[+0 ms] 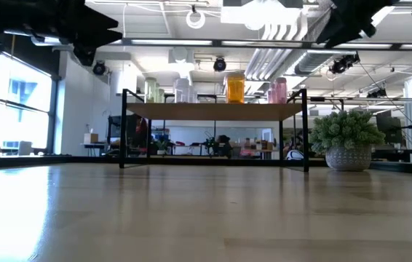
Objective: Pick and place medicine bottles onto shelf by color
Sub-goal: Return to Home Position
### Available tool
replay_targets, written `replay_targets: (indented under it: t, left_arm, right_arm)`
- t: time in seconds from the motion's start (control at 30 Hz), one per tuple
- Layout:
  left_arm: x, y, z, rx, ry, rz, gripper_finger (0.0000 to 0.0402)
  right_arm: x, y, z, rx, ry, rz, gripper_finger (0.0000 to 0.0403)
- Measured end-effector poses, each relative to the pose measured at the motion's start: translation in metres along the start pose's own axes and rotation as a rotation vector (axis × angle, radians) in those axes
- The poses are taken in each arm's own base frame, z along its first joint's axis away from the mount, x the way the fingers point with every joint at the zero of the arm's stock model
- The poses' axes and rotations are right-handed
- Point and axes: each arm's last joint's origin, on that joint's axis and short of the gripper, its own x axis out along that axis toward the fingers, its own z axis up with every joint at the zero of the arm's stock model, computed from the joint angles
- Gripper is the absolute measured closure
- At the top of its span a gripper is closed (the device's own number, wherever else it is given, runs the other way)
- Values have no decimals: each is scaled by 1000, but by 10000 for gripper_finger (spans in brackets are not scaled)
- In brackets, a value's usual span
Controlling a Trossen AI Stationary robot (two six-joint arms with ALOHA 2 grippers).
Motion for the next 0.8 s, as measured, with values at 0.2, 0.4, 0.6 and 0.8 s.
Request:
replay_targets:
  t: [0.2, 0.4, 0.6, 0.8]
  left_arm:
    - [1, -9, -18, 0, 60, -120, 271]
    - [-5, -10, -49, -27, 29, -165, 271]
    - [-14, -11, -60, -64, -2, -195, 271]
    - [-23, -14, -63, -53, -50, -266, 271]
  right_arm:
    - [-19, -4, -42, 79, -75, 127, 187]
    - [-31, -5, -85, 127, -202, 273, 187]
    - [-38, -5, -118, 130, -327, 403, 187]
    - [-49, -7, -122, 178, -410, 464, 187]
